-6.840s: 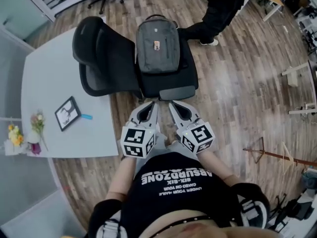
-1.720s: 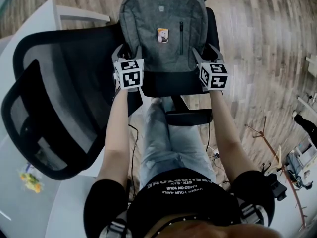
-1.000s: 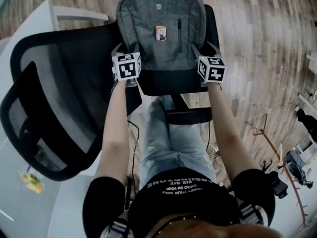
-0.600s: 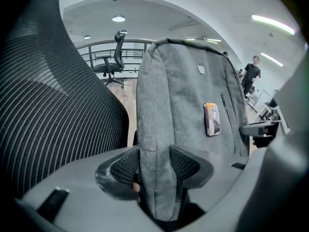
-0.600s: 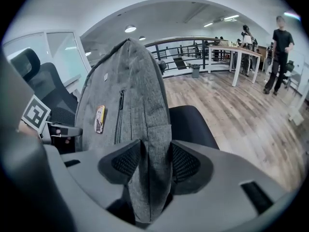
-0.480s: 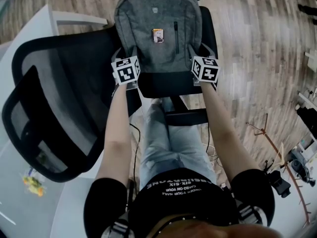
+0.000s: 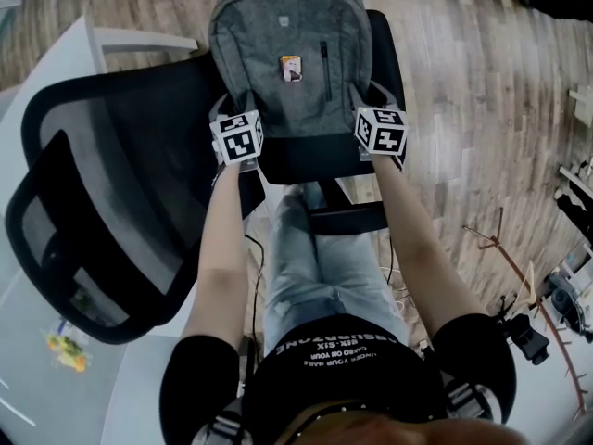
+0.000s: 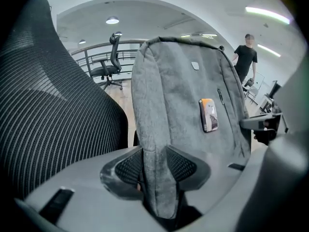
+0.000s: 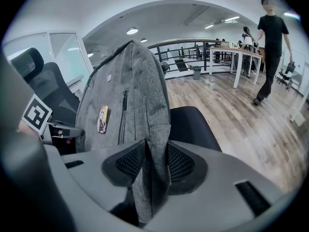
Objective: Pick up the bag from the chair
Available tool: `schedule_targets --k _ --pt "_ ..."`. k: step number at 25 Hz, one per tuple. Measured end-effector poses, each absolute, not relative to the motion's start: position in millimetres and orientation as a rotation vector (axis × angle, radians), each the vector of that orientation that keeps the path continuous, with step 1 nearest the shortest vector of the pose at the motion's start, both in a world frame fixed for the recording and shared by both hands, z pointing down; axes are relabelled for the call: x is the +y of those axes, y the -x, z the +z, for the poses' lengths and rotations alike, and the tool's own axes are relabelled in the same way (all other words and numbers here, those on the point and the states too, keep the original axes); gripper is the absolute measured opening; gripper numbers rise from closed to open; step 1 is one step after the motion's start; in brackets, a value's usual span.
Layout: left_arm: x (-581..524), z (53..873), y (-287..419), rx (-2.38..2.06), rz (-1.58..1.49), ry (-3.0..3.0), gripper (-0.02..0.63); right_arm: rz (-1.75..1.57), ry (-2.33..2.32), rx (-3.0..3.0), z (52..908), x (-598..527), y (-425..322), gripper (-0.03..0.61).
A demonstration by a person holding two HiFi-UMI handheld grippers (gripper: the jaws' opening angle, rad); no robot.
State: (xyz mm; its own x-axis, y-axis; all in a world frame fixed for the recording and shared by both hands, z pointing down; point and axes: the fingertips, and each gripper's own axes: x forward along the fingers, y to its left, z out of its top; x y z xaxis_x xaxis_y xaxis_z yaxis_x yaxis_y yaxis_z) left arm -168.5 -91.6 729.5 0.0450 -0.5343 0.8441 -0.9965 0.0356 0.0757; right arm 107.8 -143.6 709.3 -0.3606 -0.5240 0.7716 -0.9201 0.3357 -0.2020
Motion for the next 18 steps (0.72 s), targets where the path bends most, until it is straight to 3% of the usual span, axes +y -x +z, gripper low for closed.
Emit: schedule_targets --k 18 --pt "-85.5 721.3 159.6 -1.459 0.843 -1.61 0.117 0.892 -1.229 -2.031 700.8 -135.1 -108.0 0.098"
